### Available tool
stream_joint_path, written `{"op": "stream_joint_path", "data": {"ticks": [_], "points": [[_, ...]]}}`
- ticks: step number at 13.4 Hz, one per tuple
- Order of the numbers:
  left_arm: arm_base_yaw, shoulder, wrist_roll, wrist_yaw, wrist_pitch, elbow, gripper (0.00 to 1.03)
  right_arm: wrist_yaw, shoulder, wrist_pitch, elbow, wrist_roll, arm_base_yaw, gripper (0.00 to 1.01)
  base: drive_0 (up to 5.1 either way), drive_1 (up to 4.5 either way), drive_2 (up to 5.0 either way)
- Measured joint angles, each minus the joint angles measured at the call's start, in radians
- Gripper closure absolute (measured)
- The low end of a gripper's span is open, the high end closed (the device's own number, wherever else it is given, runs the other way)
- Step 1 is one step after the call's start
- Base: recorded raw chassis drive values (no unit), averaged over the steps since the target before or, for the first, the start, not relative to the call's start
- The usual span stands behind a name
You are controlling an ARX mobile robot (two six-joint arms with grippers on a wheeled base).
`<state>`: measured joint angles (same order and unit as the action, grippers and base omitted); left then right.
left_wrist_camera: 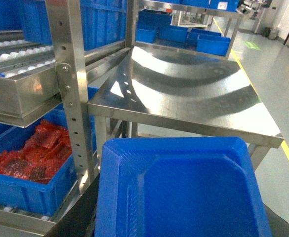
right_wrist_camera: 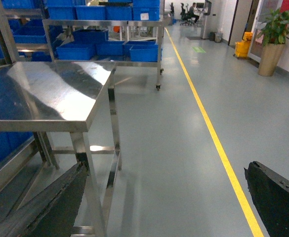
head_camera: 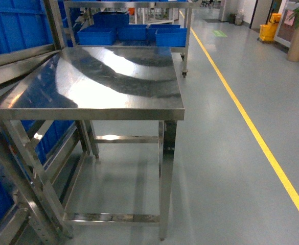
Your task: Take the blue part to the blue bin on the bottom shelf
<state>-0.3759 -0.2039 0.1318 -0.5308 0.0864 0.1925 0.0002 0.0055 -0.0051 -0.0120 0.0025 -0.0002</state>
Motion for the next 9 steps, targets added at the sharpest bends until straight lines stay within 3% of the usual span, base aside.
{"op": "stream_joint_path", "data": {"ticks": [1,9], "points": [[0.000,-0.003,0.000,0.000,0.006,0.000,0.60,0.000,0.000,0.003,0.000,0.000,0.000,0.03,0.0,0.00,0.0],[0.000,-0.002,0.000,0.000,0.003,0.000,0.60,0.000,0.000,-0.001,0.000,0.000,0.000,0.03,-4.9,2.45,2.5]]}}
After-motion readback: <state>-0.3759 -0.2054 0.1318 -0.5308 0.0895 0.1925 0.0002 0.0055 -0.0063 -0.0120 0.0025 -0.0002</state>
